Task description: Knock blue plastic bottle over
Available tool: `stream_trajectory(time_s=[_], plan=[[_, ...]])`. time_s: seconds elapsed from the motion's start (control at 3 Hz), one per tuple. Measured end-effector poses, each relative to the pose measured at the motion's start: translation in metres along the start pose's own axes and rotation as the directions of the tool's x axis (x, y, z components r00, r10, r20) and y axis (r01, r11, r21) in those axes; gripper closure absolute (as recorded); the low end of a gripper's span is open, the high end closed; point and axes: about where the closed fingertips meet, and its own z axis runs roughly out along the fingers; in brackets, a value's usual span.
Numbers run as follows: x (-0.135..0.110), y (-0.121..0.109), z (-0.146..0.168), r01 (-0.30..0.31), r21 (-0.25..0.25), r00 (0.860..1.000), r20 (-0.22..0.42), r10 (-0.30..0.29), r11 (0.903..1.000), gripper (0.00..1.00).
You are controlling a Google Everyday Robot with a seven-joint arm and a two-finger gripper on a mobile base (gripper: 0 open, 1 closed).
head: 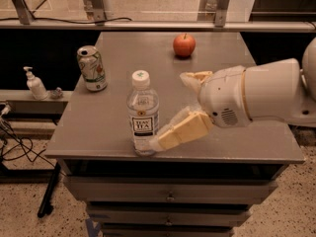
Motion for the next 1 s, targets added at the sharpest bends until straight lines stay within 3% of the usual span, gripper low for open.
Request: stream_trajectory(time_s=[0.33, 1.0], plan=[[-0.004, -0.003, 0.034, -0.009, 0.010, 1.000, 0.019, 0.009, 0.9999, 0.00], [-0.001, -0.056, 0.050, -0.044, 0.105, 0.999, -0.011, 0.046, 0.9935, 0.00]])
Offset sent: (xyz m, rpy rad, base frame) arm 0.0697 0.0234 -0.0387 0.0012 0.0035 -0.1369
